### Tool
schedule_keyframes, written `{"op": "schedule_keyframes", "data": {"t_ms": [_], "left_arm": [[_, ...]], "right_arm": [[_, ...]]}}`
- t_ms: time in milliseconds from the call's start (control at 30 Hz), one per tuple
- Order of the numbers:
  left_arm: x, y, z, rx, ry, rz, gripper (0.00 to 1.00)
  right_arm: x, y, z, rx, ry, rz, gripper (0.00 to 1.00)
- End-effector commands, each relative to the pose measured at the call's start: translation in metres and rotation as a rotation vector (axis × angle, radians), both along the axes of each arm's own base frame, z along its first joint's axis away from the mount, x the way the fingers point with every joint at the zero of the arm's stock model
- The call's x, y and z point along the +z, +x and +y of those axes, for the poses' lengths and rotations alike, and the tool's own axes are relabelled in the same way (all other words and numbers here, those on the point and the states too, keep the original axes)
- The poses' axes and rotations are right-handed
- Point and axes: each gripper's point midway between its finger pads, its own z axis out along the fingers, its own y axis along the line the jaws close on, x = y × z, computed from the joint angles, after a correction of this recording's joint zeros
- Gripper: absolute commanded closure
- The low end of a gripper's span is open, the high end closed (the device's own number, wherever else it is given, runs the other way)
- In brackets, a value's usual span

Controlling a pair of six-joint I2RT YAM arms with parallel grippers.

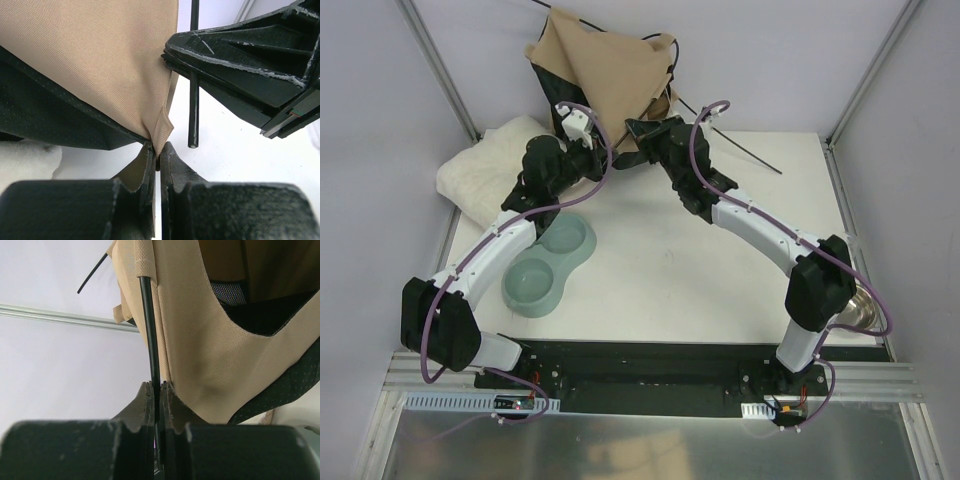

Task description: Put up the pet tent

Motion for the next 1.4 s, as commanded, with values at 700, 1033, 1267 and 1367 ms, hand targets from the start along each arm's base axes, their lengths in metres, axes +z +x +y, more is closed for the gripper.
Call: {"op": "schedule_keyframes", "data": {"t_ms": [700, 1033, 1267, 1367], "left_arm": [[-0.002, -0.005, 0.023, 0.203, -0.197, 0.374, 1.00], [0.001, 0.005, 0.024, 0.309, -0.324, 0.500, 1.00], [0.002, 0.007, 0.018, 0.304, -0.360, 0.536, 1.00], [0.000, 0.006, 0.020, 0.315, -0.367, 0.543, 1.00]], "right_arm": [[0.022, 0.064, -0.080, -0.286, -0.079, -0.159, 1.00], [0.011, 0.038, -0.034, -0.179, -0.191, -0.212, 1.00], [0.008, 0.023, 0.001, -0.112, -0.233, -0.238, 1.00], [0.008, 0.019, 0.008, -0.090, -0.245, -0.246, 1.00]]}}
